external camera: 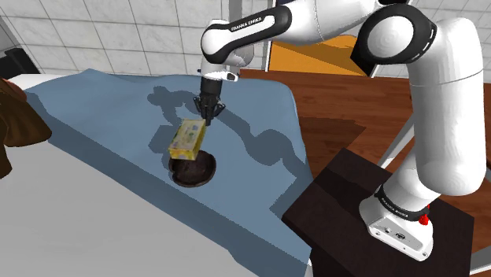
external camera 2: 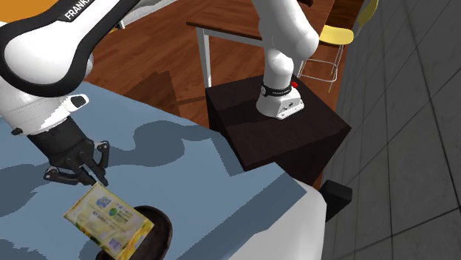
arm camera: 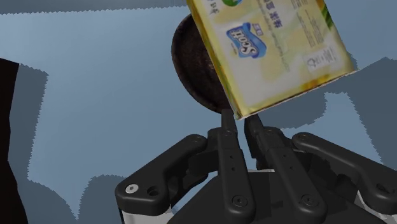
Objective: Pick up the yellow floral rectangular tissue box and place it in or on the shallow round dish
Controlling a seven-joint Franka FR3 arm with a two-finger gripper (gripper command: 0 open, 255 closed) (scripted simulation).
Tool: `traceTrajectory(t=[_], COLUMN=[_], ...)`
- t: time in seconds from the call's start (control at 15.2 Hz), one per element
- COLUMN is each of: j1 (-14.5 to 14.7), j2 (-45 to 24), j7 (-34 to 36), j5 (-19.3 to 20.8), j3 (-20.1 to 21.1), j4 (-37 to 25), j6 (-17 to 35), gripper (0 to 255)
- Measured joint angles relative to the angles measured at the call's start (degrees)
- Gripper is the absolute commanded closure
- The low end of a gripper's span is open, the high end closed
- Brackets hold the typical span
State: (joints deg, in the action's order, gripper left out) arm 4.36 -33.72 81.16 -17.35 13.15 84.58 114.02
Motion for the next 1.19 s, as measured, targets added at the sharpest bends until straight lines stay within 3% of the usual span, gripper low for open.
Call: traceTrajectory(t=[1.19], j1=[0.4], j2=[-7.1], j7=[-2.8], j5=[0.1], j3=[-0.4], j4=[0.9], j6=[7.5], gripper=[255])
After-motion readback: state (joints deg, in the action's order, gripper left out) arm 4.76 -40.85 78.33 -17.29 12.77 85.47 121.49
